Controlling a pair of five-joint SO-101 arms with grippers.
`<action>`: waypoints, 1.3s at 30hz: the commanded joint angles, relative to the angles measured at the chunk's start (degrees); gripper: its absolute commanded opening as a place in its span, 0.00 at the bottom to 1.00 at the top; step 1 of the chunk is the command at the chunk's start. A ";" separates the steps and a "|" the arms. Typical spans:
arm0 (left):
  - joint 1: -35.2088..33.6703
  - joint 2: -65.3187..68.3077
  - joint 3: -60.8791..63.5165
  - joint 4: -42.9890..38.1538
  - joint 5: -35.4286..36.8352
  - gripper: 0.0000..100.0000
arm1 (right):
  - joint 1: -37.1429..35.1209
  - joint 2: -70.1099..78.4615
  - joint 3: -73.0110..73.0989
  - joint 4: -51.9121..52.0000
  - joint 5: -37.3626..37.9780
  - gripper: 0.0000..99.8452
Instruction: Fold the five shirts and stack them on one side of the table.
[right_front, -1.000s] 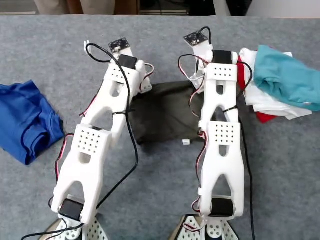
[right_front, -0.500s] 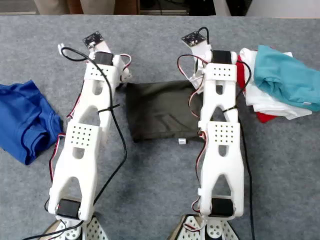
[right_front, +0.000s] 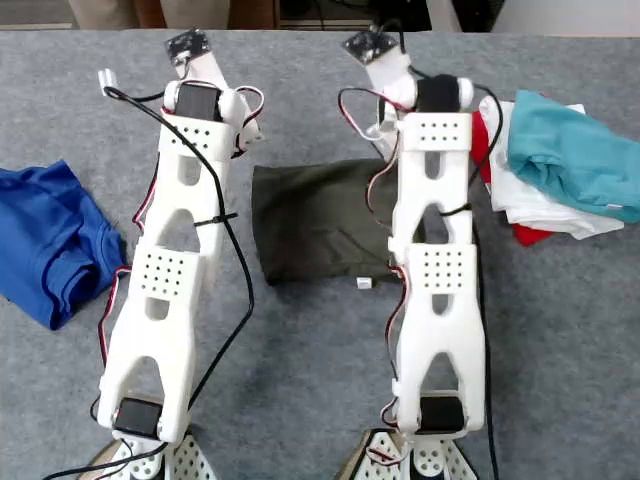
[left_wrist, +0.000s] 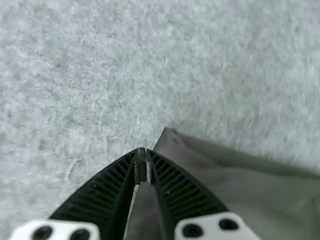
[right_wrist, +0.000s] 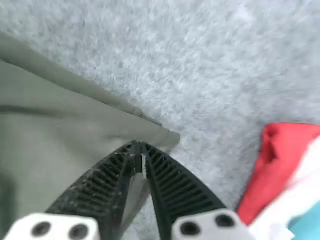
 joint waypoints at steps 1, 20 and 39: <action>4.04 -9.10 5.10 0.88 -5.80 0.02 | -0.92 -12.53 6.55 1.14 0.53 0.00; 15.56 -51.82 88.70 -23.21 -5.71 0.02 | -0.57 -11.03 22.90 -7.12 1.67 0.00; 16.18 -52.35 106.29 -36.48 -6.15 0.02 | 3.56 0.04 20.53 -13.10 2.02 0.00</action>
